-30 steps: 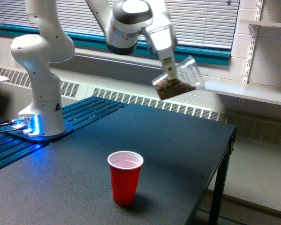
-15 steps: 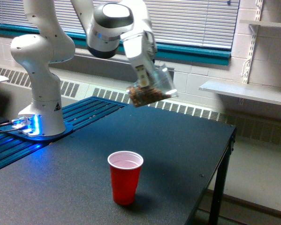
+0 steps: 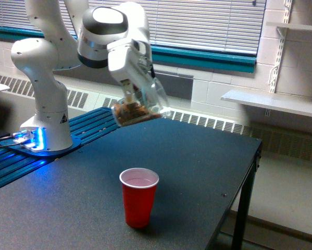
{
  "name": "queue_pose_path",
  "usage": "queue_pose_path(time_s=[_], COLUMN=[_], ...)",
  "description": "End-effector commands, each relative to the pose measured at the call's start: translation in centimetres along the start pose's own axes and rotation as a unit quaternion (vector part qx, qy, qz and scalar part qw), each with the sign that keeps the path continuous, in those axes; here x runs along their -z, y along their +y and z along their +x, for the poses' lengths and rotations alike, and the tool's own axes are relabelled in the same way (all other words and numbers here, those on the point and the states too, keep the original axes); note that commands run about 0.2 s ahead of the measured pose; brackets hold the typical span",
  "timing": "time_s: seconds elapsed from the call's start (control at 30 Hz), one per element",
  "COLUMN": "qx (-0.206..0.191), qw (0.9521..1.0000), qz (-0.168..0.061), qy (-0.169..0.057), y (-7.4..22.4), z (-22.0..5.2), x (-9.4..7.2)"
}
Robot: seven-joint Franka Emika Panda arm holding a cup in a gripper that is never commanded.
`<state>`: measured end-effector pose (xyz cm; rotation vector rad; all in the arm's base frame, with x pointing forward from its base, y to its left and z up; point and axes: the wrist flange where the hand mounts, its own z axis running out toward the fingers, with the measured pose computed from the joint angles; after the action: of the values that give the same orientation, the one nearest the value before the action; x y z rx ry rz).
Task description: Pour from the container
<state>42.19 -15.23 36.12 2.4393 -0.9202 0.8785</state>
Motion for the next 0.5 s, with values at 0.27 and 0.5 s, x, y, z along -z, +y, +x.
queue_pose_path(time_s=[0.27, 0.5], qx=[-0.013, 0.002], qw=[0.9987, 0.9974], qz=[-0.044, -0.064], qy=[-0.023, -0.033], y=[3.7, 4.5], z=[-1.4, -2.0], x=[-2.3, -3.4])
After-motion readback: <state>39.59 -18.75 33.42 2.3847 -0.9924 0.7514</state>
